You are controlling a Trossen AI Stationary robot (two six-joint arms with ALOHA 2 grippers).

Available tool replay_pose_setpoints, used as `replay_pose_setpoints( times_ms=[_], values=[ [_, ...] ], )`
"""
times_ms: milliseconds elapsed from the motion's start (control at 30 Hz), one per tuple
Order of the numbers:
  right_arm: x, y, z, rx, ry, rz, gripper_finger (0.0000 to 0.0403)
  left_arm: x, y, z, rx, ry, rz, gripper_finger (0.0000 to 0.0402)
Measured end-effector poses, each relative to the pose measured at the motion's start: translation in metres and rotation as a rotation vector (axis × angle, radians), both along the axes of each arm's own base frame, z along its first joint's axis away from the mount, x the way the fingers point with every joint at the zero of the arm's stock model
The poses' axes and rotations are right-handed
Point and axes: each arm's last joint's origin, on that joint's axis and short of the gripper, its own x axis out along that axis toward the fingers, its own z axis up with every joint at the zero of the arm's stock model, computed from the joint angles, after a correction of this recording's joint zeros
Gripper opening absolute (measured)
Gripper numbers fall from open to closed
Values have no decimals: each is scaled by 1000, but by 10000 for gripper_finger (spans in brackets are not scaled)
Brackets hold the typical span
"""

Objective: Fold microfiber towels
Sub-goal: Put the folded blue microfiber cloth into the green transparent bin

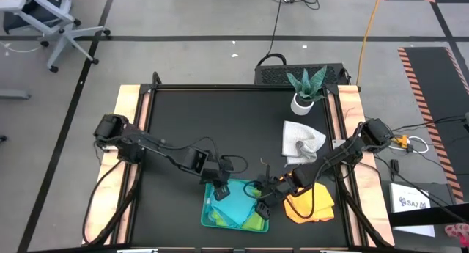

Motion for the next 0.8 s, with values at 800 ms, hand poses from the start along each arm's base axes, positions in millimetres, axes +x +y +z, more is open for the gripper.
replay_pose_setpoints(
  times_ms=[800],
  values=[
    [-2, -17, 39, 17, -161, 86, 5, -11, 0, 36, 86, -166, 73, 86]
  ],
)
